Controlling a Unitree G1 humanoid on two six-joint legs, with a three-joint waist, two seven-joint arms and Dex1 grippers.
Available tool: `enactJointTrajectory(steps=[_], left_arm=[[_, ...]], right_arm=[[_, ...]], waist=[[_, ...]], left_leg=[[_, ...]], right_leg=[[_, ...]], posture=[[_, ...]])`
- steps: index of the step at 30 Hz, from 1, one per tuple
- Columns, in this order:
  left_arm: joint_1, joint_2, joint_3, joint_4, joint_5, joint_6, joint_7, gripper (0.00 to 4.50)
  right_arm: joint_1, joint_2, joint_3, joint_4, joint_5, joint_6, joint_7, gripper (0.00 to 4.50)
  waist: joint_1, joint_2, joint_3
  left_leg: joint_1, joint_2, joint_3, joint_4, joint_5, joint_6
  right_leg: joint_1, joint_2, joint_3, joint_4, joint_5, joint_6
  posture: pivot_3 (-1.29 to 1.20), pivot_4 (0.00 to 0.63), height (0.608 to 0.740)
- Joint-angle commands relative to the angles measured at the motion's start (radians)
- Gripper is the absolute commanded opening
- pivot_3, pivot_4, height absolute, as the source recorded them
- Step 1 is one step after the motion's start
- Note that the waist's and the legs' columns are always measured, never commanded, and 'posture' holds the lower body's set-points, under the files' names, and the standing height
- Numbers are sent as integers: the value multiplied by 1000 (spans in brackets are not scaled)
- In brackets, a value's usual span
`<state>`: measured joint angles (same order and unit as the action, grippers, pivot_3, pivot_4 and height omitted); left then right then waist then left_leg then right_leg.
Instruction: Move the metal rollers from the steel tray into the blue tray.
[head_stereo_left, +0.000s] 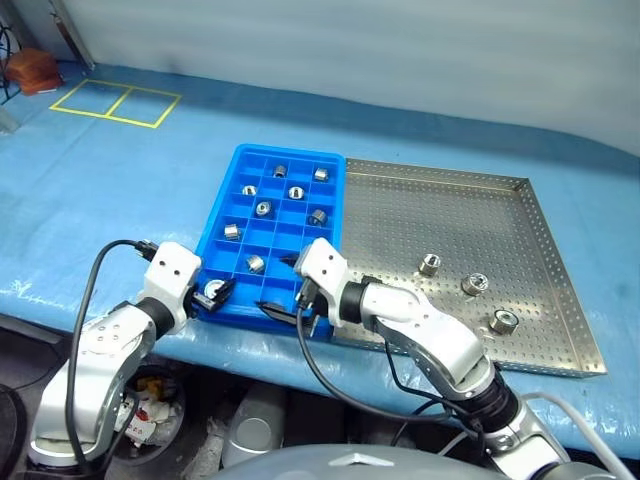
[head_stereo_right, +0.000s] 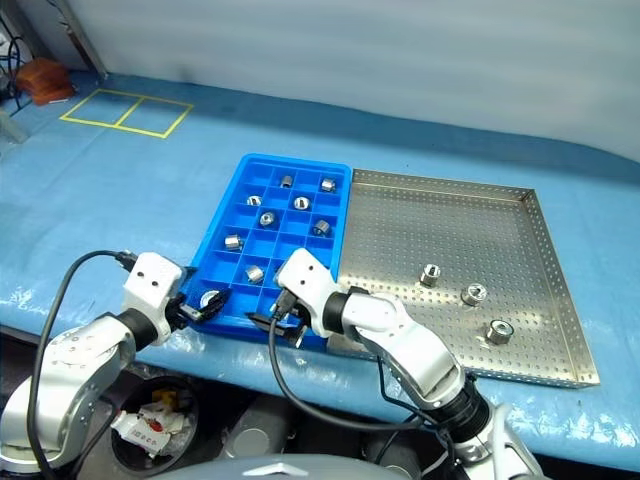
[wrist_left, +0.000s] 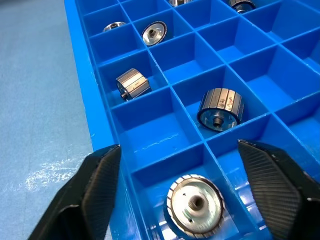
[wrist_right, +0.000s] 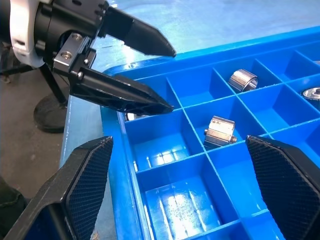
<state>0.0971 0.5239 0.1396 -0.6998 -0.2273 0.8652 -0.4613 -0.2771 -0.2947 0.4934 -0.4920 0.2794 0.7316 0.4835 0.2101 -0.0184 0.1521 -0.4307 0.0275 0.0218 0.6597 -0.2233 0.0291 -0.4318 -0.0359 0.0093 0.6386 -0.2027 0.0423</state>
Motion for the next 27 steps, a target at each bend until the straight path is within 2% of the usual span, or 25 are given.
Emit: enactJointTrajectory(steps=[1,6,10,14,17,22,27], left_arm=[[-80,-32,18,-12,-88,-42,-35,4454],[-205,-45,-43,52,-141,-64,-78,4454],[-340,-76,-127,170,-139,-98,-100,4454],[-436,-160,-215,285,-121,-147,-90,4454],[-453,-217,-288,348,-81,-249,-92,4454],[-397,-345,-368,400,-51,-338,-35,4454],[-328,-368,-427,395,-3,-386,-10,4454]], right_arm=[[43,4,-71,-99,5,12,-45,4500],[136,6,-180,-202,13,60,-131,4500],[250,10,-281,-318,-5,106,-227,4500],[347,36,-365,-410,-61,153,-353,4500],[379,78,-401,-430,-106,193,-443,4500],[331,169,-431,-368,-185,266,-576,4500],[193,229,-432,-214,-240,277,-635,4500]], waist=[[1,0,0],[-12,0,0],[-37,0,0],[-104,0,0],[-165,0,-1],[-240,0,-1],[-276,1,-1]], left_leg=[[0,0,-1,0,0,0],[-1,-1,0,0,0,0],[-2,-1,1,0,0,1],[-2,-2,1,2,0,1],[-1,-2,1,2,0,2],[1,-1,3,2,1,2],[4,1,4,3,2,2]], right_leg=[[0,0,-1,-1,0,0],[3,-1,-1,-1,0,0],[3,0,-1,-2,0,0],[4,0,0,-2,0,1],[4,0,2,-1,1,1],[3,2,5,3,1,1],[4,6,10,6,1,1]], posture=[[333,150,740],[257,150,740],[96,150,740],[-17,150,740],[-73,150,740],[-134,150,740],[-108,150,740]])
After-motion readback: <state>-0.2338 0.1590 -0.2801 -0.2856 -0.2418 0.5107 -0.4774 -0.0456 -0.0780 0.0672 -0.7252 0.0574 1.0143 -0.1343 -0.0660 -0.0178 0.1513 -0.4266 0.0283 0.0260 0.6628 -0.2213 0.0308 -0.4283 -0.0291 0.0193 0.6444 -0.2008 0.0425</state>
